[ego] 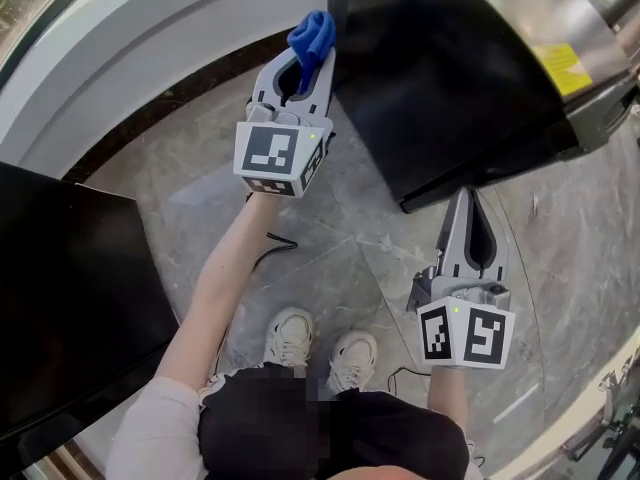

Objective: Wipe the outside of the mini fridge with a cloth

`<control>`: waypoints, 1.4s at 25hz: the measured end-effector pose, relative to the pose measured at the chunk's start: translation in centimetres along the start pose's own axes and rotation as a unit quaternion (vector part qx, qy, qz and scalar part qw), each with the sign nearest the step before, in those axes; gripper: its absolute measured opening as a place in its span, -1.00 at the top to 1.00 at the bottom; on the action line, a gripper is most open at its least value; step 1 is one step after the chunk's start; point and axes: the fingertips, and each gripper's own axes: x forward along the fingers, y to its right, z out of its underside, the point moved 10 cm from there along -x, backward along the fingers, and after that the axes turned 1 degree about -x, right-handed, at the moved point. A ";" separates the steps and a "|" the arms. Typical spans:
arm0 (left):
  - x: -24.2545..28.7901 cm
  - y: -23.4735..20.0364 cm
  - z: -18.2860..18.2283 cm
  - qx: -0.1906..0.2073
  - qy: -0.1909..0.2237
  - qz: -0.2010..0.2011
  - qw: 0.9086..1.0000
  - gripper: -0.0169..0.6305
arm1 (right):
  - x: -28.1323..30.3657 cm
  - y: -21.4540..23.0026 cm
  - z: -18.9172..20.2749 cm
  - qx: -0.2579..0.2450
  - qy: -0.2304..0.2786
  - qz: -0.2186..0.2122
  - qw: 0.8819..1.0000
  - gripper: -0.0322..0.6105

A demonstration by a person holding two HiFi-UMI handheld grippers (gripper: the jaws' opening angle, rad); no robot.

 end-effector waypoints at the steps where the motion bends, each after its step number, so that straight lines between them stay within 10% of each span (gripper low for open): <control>1: 0.7 -0.4 0.6 0.004 0.001 -0.002 1.000 0.77 | 0.1 -0.1 0.2 -0.002 -0.005 -0.003 1.000 0.87; 19: 8.8 -7.1 11.5 -0.042 -0.041 -0.009 0.998 0.77 | 4.6 -2.6 4.3 0.018 -0.068 -0.039 0.997 0.87; 35: 8.6 -5.1 10.8 -0.032 -0.022 0.043 0.998 0.77 | 5.7 -3.3 4.7 0.019 -0.078 -0.066 0.995 0.87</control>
